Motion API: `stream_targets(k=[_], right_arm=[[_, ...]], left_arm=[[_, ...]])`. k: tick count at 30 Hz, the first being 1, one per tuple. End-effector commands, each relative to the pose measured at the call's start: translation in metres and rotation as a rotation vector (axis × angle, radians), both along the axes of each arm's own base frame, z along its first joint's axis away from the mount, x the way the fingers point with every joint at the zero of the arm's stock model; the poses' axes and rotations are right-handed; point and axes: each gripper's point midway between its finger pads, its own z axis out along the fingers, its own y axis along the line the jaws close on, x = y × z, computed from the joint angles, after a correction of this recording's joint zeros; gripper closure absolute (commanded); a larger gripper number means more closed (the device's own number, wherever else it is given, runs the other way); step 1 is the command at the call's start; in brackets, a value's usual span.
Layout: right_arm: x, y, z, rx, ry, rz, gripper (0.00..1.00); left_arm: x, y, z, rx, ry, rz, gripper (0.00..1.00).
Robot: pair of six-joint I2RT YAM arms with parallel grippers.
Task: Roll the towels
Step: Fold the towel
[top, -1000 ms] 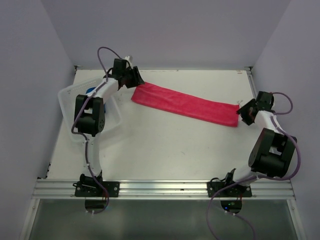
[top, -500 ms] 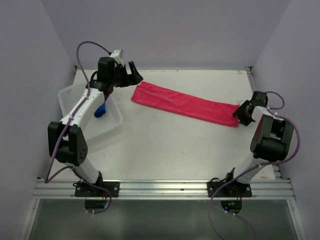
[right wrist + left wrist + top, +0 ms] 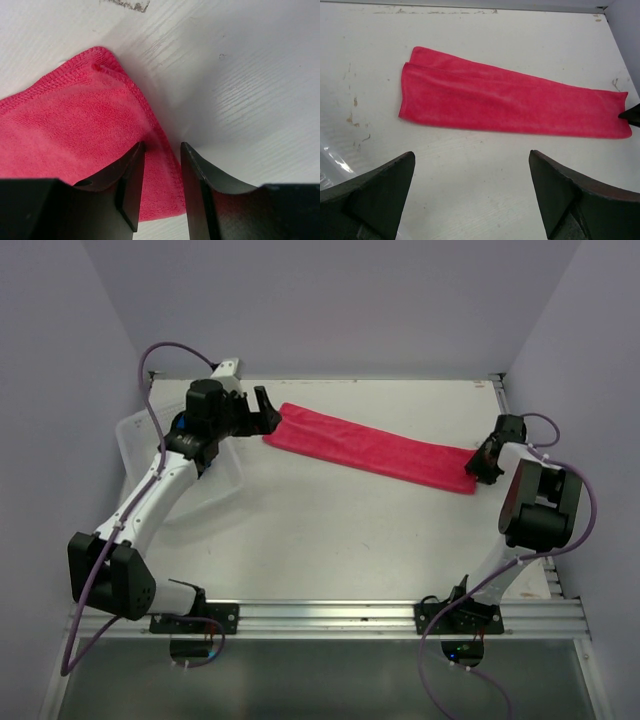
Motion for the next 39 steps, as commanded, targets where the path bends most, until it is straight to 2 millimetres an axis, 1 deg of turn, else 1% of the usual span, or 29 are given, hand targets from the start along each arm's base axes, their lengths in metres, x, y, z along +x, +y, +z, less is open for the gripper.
stream_targets(k=[1,2,6,7,9,10,12,13,14,16,17,18,20,22,23,24,26,27,28,30,31,33,34,35,36,38,39], right_arm=[[-0.008,-0.009,-0.002,-0.046,0.063,0.005,0.62],[-0.01,-0.012,-0.002,-0.058,0.072,-0.004,0.62],[-0.014,-0.012,-0.005,-0.06,0.1,0.012,0.61],[-0.013,-0.011,-0.007,-0.058,0.102,0.015,0.63],[-0.011,-0.01,-0.008,-0.046,0.102,0.021,0.67],[-0.013,-0.007,-0.011,-0.036,0.119,0.032,0.72],[-0.012,-0.01,-0.007,-0.046,0.133,0.039,0.79],[-0.015,-0.013,-0.007,-0.065,0.153,0.044,0.83],[-0.021,-0.014,-0.006,-0.066,0.184,0.043,0.89],[-0.026,-0.015,-0.003,-0.077,0.198,0.041,0.92],[-0.032,-0.017,0.001,-0.096,0.212,0.029,0.95],[-0.036,-0.019,0.002,-0.104,0.218,0.022,1.0],[-0.047,-0.021,0.005,-0.116,0.239,0.0,1.0],[-0.055,-0.028,0.014,-0.126,0.232,-0.036,1.0],[-0.063,-0.03,0.015,-0.129,0.246,-0.05,1.0],[-0.067,-0.036,0.027,-0.149,0.227,-0.074,1.0],[-0.078,-0.041,0.038,-0.181,0.243,-0.093,1.0],[-0.082,-0.049,0.055,-0.235,0.225,-0.117,1.0],[-0.087,-0.05,0.061,-0.251,0.229,-0.126,1.0],[-0.09,-0.055,0.078,-0.285,0.201,-0.151,1.0],[-0.09,-0.055,0.092,-0.296,0.165,-0.165,1.0],[-0.086,-0.054,0.107,-0.295,0.12,-0.173,1.0],[-0.085,-0.048,0.117,-0.298,0.096,-0.172,1.0],[-0.079,-0.045,0.125,-0.303,0.068,-0.166,1.0],[-0.072,-0.033,0.132,-0.301,0.037,-0.137,1.0],[-0.059,-0.02,0.144,-0.288,-0.012,-0.107,1.0],[-0.052,-0.007,0.148,-0.274,-0.032,-0.077,1.0]], left_arm=[[-0.007,0.005,0.004,0.051,-0.071,0.003,0.0],[-0.009,0.005,0.003,0.06,-0.07,0.003,0.0],[-0.014,0.005,-0.008,0.09,-0.06,0.004,0.0],[-0.015,0.004,-0.01,0.092,-0.056,-0.001,0.0],[-0.017,0.003,-0.008,0.097,-0.064,-0.003,0.0],[-0.017,0.002,-0.008,0.1,-0.066,-0.005,0.0],[-0.018,0.004,-0.005,0.106,-0.076,0.004,0.0],[-0.018,0.004,-0.003,0.107,-0.079,0.007,0.0],[-0.019,0.004,-0.002,0.107,-0.084,0.006,0.0],[-0.019,0.004,-0.002,0.106,-0.082,0.006,0.0],[-0.019,0.003,-0.002,0.103,-0.081,0.0,0.0],[-0.019,0.002,-0.001,0.101,-0.084,-0.003,0.0],[-0.02,0.001,-0.001,0.096,-0.082,-0.009,0.0],[-0.021,-0.001,0.0,0.093,-0.085,-0.012,0.0],[-0.022,-0.002,0.001,0.094,-0.087,-0.017,0.0],[-0.023,-0.004,0.001,0.092,-0.088,-0.021,0.0],[-0.025,-0.009,0.001,0.093,-0.088,-0.032,0.0],[-0.025,-0.01,-0.001,0.094,-0.085,-0.034,0.01],[-0.027,-0.014,-0.001,0.093,-0.085,-0.046,0.0],[-0.028,-0.017,-0.001,0.091,-0.085,-0.057,0.0],[-0.029,-0.018,-0.001,0.087,-0.084,-0.06,0.0],[-0.03,-0.022,-0.002,0.083,-0.083,-0.072,0.0],[-0.031,-0.023,-0.002,0.08,-0.083,-0.076,0.0],[-0.031,-0.025,-0.003,0.079,-0.08,-0.084,0.0],[-0.031,-0.026,-0.003,0.078,-0.08,-0.083,0.0],[-0.032,-0.026,-0.003,0.079,-0.079,-0.083,0.0],[-0.032,-0.026,-0.003,0.077,-0.079,-0.084,0.0]])
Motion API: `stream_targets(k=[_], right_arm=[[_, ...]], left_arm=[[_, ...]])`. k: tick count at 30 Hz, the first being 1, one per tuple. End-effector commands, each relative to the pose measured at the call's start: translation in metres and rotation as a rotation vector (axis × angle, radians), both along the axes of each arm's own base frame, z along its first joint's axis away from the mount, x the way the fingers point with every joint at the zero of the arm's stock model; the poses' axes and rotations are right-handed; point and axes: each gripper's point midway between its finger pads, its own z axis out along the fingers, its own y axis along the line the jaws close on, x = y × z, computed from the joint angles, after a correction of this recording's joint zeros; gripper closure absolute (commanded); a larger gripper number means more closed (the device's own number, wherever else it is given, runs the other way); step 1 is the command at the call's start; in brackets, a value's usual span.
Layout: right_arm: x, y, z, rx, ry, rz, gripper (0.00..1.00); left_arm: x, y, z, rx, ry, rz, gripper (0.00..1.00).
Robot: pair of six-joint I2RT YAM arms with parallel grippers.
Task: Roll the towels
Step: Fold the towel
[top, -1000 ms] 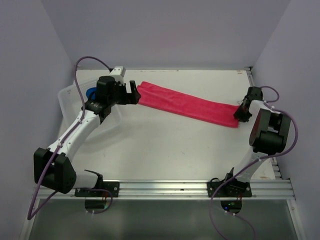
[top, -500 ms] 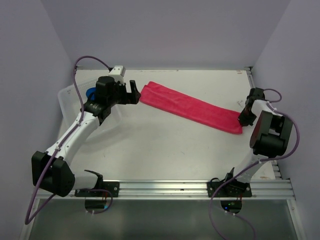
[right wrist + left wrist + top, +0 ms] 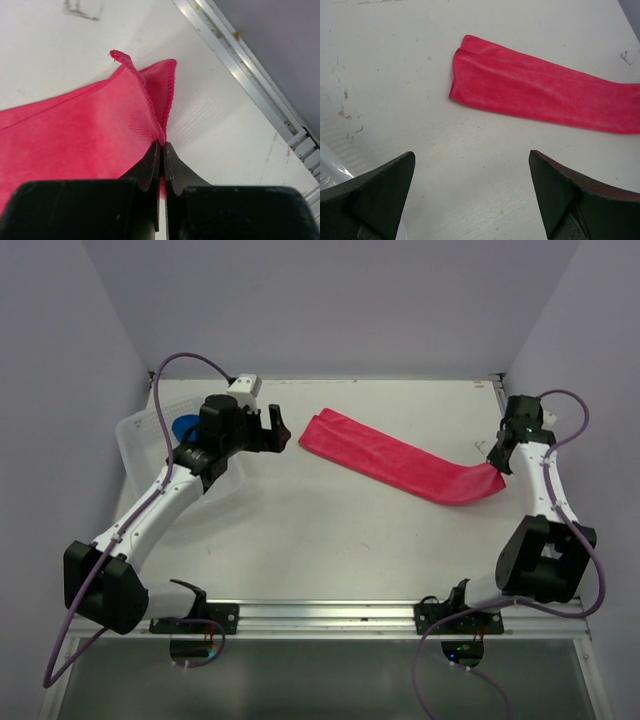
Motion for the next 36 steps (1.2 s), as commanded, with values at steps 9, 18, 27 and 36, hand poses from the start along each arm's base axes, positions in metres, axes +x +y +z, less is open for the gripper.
stream_targets(k=[9,18,27,36], right_arm=[[0.083,0.109,0.076,0.023,-0.165,0.205,1.0],[0.155,0.219,0.085,0.038,-0.165,0.385,1.0],[0.211,0.308,0.045,0.147,-0.144,0.483,1.0],[0.219,0.353,0.03,0.29,-0.204,0.536,1.0]], left_arm=[[-0.001,-0.01,0.015,-0.032,-0.06,-0.04,0.0],[-0.003,-0.014,0.012,-0.04,-0.046,-0.057,0.0],[-0.004,-0.017,0.008,-0.046,-0.033,-0.069,0.0],[-0.004,-0.021,0.004,-0.055,-0.015,-0.08,0.0]])
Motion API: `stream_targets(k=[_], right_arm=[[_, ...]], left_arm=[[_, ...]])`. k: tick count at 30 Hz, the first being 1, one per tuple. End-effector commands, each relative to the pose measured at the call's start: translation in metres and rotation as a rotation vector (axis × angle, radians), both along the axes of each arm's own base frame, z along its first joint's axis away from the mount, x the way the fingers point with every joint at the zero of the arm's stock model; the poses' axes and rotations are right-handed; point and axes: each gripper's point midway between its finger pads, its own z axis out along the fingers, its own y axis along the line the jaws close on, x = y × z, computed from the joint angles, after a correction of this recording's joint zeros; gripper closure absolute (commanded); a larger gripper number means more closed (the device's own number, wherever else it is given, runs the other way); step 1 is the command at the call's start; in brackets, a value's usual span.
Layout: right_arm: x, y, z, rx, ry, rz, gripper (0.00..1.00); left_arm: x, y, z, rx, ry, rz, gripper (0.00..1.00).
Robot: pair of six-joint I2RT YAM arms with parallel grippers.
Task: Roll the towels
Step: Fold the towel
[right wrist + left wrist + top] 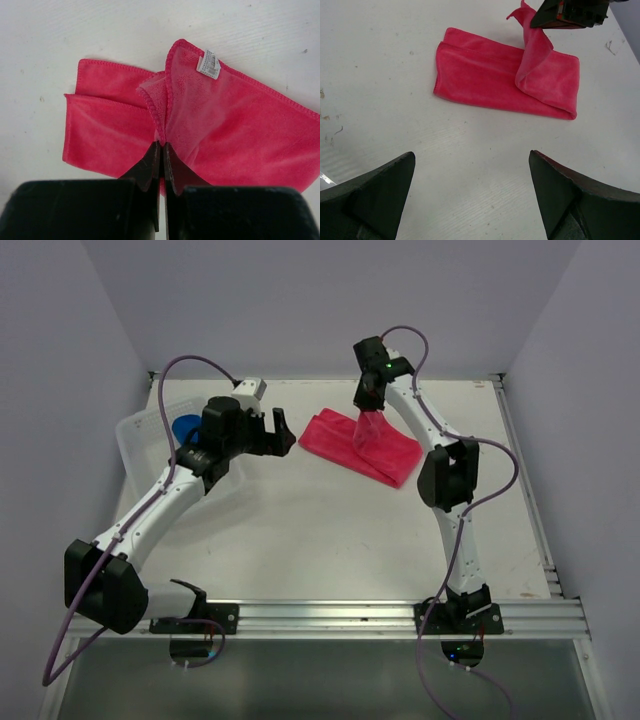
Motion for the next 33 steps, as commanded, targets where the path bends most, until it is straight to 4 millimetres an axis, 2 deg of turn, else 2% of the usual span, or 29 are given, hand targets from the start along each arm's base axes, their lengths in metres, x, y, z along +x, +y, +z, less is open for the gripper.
stream_targets(k=[1,10,21,28,33], right_arm=[[0.008,0.02,0.036,0.102,-0.092,0.008,1.0],[0.009,0.034,0.078,0.191,-0.181,0.018,1.0],[0.004,0.053,0.084,0.279,-0.178,0.063,1.0],[0.003,0.064,0.096,0.311,-0.198,0.084,1.0],[0.004,0.071,0.091,0.341,-0.187,0.091,1.0]], left_arm=[[0.004,-0.008,0.008,-0.029,-0.035,-0.021,0.0],[0.004,-0.01,0.006,-0.034,-0.026,-0.027,0.0],[0.004,-0.01,0.005,-0.034,-0.024,-0.03,0.0],[0.003,-0.011,0.006,-0.037,-0.024,-0.032,0.0],[0.004,-0.01,0.006,-0.037,-0.024,-0.029,0.0]])
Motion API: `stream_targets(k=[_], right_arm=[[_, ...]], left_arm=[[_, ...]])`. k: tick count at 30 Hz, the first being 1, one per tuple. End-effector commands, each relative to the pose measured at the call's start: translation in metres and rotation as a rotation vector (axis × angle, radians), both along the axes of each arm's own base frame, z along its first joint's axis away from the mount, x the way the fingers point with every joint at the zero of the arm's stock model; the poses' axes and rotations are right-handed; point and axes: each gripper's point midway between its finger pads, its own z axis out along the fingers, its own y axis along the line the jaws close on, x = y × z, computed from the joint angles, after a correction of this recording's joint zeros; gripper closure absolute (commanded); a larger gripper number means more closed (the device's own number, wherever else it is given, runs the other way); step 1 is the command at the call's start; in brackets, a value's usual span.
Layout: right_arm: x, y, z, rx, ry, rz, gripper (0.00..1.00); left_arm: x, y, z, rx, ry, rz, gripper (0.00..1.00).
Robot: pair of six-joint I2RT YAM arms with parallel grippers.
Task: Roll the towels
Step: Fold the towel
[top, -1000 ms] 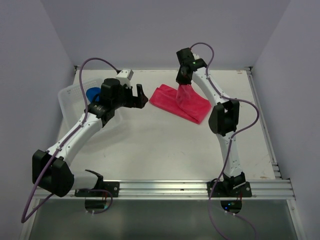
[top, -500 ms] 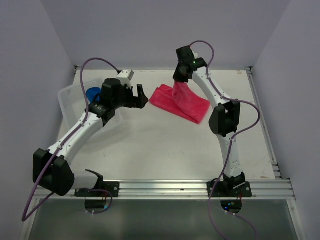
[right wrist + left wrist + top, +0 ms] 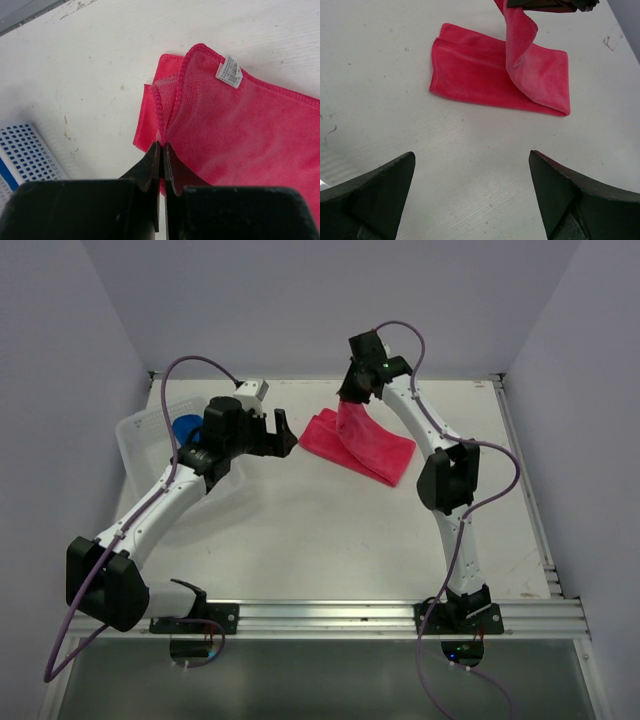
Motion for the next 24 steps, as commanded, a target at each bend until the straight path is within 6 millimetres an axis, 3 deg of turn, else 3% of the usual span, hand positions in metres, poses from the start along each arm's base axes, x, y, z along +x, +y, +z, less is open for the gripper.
stream_targets(k=[1,13,24], right_arm=[[-0.003,0.014,0.06,0.099,-0.112,0.019,1.0],[0.004,0.035,0.06,0.177,-0.13,0.017,1.0],[0.015,0.047,0.003,0.183,-0.049,0.016,1.0]], left_arm=[[0.004,-0.007,0.011,-0.034,-0.039,-0.012,0.0],[0.004,-0.007,0.009,-0.033,-0.034,-0.013,0.0],[0.004,-0.009,0.006,-0.036,-0.02,-0.023,0.0]])
